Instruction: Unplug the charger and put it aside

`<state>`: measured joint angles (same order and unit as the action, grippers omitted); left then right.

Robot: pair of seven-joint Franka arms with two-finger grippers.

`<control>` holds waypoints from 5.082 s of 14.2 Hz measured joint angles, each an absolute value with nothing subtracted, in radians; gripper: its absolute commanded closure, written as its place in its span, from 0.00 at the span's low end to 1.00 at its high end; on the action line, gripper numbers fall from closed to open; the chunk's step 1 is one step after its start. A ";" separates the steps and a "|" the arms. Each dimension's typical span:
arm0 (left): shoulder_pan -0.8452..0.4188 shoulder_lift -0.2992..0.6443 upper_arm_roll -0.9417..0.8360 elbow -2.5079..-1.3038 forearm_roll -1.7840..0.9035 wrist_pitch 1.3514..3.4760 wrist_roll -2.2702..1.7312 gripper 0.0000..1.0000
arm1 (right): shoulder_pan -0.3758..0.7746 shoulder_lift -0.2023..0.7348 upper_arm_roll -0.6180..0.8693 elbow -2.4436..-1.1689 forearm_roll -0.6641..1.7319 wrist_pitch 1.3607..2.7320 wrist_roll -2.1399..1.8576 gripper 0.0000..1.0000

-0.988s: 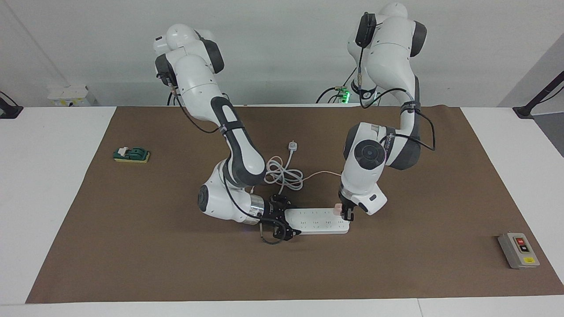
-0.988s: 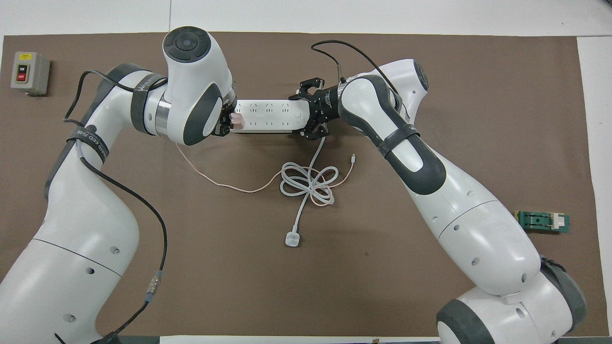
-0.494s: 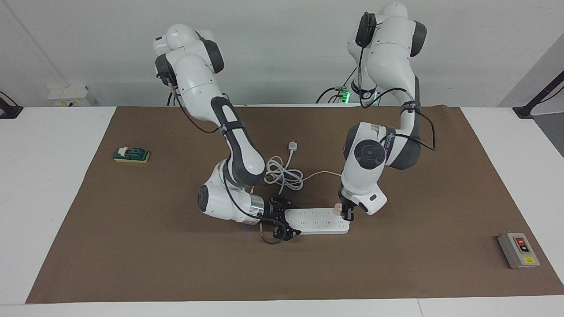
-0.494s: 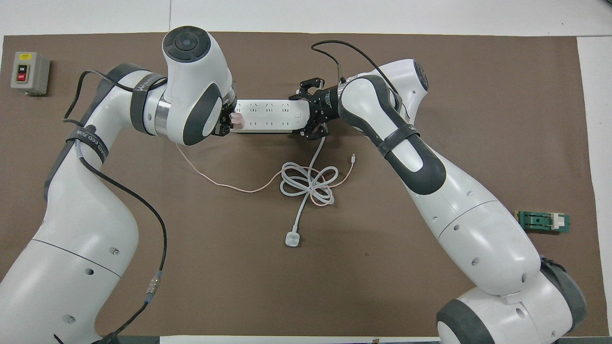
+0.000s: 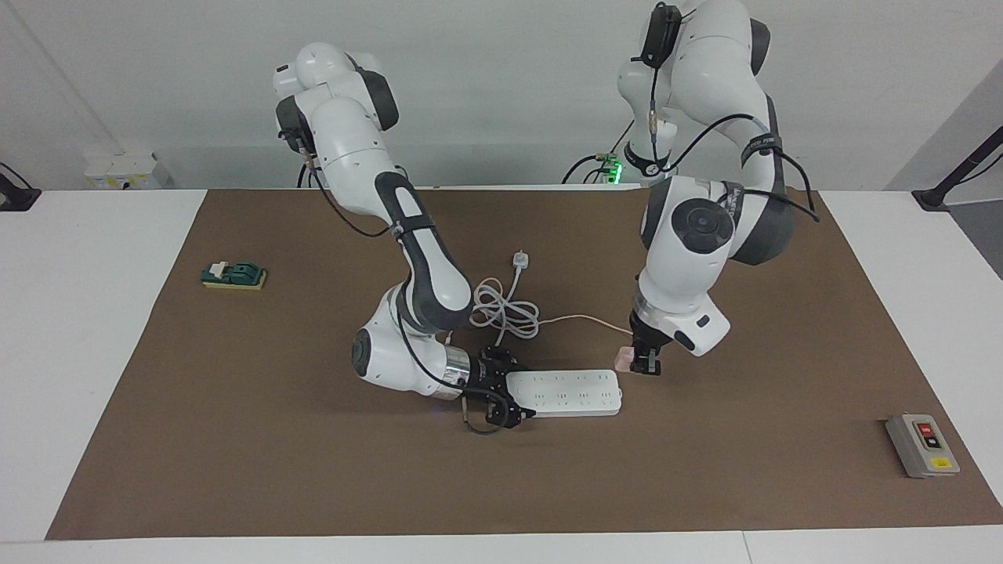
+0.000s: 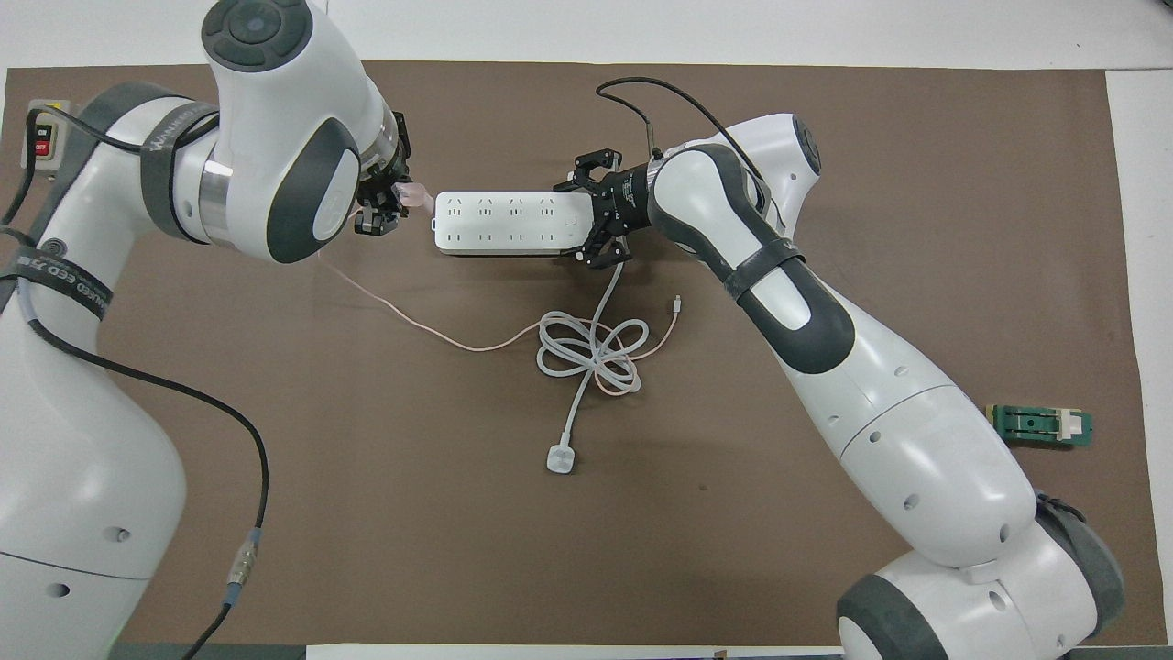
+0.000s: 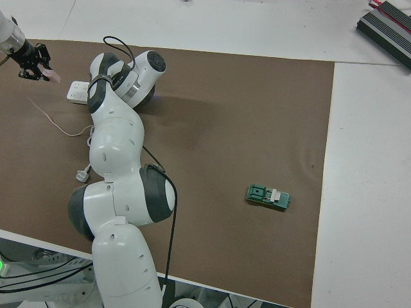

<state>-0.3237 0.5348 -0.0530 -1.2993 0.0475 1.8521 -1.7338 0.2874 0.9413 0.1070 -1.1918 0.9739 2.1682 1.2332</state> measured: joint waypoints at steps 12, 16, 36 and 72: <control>-0.320 0.551 -0.055 -1.304 0.045 1.835 -1.466 1.00 | 0.314 0.951 0.107 -1.192 0.974 2.217 1.210 0.00; -0.293 0.538 -0.051 -1.316 0.046 1.805 -1.230 1.00 | 0.324 0.954 0.107 -1.192 0.974 2.237 1.210 0.00; 0.023 -0.061 -0.049 -2.324 -0.239 2.308 -0.011 1.00 | 0.125 0.631 -0.029 -1.235 0.871 1.781 1.313 0.00; 0.156 0.025 -0.064 -1.644 0.037 1.629 -0.295 0.00 | 0.010 -0.021 -0.031 -1.637 0.039 1.582 -0.051 0.00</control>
